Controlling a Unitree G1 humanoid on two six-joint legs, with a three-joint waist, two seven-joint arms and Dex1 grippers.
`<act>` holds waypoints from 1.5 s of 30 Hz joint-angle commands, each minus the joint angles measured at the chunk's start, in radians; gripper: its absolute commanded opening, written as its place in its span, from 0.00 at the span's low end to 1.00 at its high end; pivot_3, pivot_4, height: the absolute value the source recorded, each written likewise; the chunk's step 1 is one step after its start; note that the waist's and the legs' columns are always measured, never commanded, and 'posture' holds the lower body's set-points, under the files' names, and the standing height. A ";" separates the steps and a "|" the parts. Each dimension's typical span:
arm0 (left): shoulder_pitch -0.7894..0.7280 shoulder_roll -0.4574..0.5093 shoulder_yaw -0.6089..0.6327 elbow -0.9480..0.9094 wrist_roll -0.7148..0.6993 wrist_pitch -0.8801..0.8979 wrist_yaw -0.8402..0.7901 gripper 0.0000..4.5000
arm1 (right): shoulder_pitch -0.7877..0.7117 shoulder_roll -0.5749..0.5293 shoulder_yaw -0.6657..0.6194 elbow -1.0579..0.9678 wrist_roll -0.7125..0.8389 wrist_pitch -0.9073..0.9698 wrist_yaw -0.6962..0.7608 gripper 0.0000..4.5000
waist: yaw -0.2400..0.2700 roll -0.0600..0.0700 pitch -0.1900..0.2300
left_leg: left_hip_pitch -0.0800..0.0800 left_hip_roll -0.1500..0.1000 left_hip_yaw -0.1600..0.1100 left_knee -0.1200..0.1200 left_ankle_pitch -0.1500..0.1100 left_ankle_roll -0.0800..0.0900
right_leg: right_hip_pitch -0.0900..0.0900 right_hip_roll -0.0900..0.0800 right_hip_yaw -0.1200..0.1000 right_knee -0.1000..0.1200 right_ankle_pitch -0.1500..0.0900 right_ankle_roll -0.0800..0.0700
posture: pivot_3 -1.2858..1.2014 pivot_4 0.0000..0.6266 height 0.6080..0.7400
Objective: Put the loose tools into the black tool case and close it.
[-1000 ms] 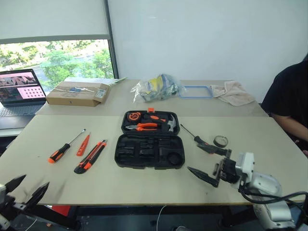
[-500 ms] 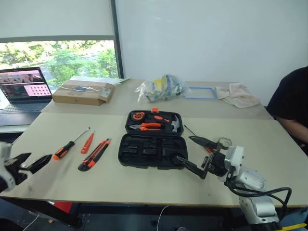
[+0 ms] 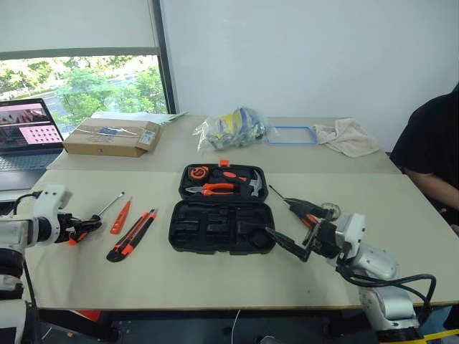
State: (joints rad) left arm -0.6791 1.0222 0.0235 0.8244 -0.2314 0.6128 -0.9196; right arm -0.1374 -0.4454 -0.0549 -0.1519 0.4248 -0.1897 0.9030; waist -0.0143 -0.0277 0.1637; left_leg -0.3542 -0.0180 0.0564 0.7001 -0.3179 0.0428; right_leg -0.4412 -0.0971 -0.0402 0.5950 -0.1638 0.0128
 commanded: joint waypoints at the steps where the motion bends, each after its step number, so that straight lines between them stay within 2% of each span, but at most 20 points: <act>1: -0.023 0.014 -0.002 0.048 0.035 -0.051 -0.065 0.42 | 0.012 -0.014 -0.036 -0.055 -0.001 -0.012 -0.027 1.00 | 0.001 0.000 0.000 | 0.000 0.000 0.000 0.000 0.000 0.000 | 0.000 0.000 0.000 0.000 0.000 0.000 | 0.52 0.24 1.00; 4: -0.050 0.015 0.047 0.079 0.027 -0.167 -0.085 0.17 | 0.029 -0.020 -0.042 -0.069 -0.002 -0.008 -0.038 1.00 | 0.002 0.000 0.000 | 0.000 0.001 0.000 0.001 0.000 0.000 | 0.000 -0.001 0.000 0.000 0.000 0.000 | 0.52 0.24 1.00; 7: -0.084 0.009 0.107 0.083 -0.009 -0.394 -0.172 0.17 | 0.052 -0.040 -0.067 -0.082 0.000 -0.006 -0.053 1.00 | 0.002 -0.002 0.001 | -0.001 0.001 -0.001 0.002 0.000 0.001 | 0.000 -0.001 0.000 0.001 0.000 0.000 | 0.52 0.24 1.00; 11: -0.111 -0.025 0.097 -0.013 -0.035 -0.545 -0.368 0.17 | 0.089 -0.061 -0.113 -0.102 0.008 0.001 -0.082 1.00 | 0.018 -0.002 0.001 | -0.003 0.000 -0.001 0.005 -0.001 0.002 | 0.000 -0.003 -0.001 0.001 0.000 0.000 | 0.52 0.24 1.00; 13: -0.144 -0.083 0.011 -0.121 -0.006 -0.616 -0.475 0.17 | 0.142 -0.075 -0.139 -0.121 0.010 0.000 -0.081 1.00 | 0.028 -0.002 0.001 | -0.003 0.000 -0.001 0.005 -0.001 0.003 | 0.001 -0.005 -0.001 0.001 0.000 0.001 | 0.52 0.24 1.00; 16: -0.231 -0.206 -0.126 -0.193 0.086 -0.724 -0.534 0.17 | 0.201 -0.096 -0.154 -0.133 0.004 -0.011 -0.065 1.00 | 0.053 -0.002 0.001 | -0.005 -0.002 -0.001 0.011 -0.003 0.006 | 0.003 -0.005 -0.003 0.001 0.000 0.003 | 0.52 0.24 1.00; 18: -0.270 -0.253 -0.180 -0.175 0.151 -0.811 -0.529 0.17 | 0.213 -0.106 -0.153 -0.140 0.002 -0.010 -0.061 1.00 | 0.050 -0.002 0.001 | -0.009 -0.002 -0.001 0.016 -0.004 0.008 | 0.002 -0.005 -0.002 0.000 0.001 0.005 | 0.52 0.24 1.00; 22: -0.357 -0.393 -0.270 -0.089 0.256 -0.851 -0.441 0.17 | 0.240 -0.117 -0.161 -0.170 0.027 0.022 -0.064 1.00 | 0.023 -0.002 0.001 | -0.013 -0.002 -0.001 0.022 -0.008 0.014 | 0.002 -0.004 0.001 -0.001 0.004 0.009 | 0.52 0.24 1.00; 24: -0.384 -0.430 -0.300 -0.031 0.310 -0.889 -0.403 0.17 | 0.255 -0.119 -0.165 -0.184 0.030 0.029 -0.067 1.00 | 0.018 -0.002 0.001 | -0.014 -0.002 -0.001 0.025 -0.009 0.016 | 0.002 -0.004 0.001 0.000 0.004 0.010 | 0.52 0.24 1.00; 33: -0.456 -0.536 -0.372 0.161 0.453 -0.892 -0.263 0.17 | 0.312 -0.091 -0.187 -0.240 0.029 0.034 -0.125 1.00 | 0.023 -0.002 0.001 | -0.015 -0.001 -0.002 0.028 -0.012 0.021 | 0.002 -0.004 0.002 -0.001 0.005 0.013 | 0.52 0.24 1.00; 45: -0.476 -0.589 -0.390 0.169 0.520 -0.854 -0.212 0.17 | 0.344 -0.055 -0.149 -0.307 0.092 0.093 -0.139 1.00 | 0.030 -0.001 0.001 | -0.015 -0.003 -0.002 0.030 -0.013 0.024 | 0.002 -0.006 0.002 -0.001 0.006 0.015 | 0.52 0.24 1.00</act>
State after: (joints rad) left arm -1.1209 0.4402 -0.3697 1.0005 0.2791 -0.2352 -1.1566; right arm 0.2057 -0.5008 -0.2028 -0.4111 0.4913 -0.1050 0.7648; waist 0.0161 -0.0290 0.1649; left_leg -0.3695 -0.0209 0.0548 0.7303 -0.3319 0.0675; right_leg -0.4387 -0.1031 -0.0384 0.5944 -0.1579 0.0279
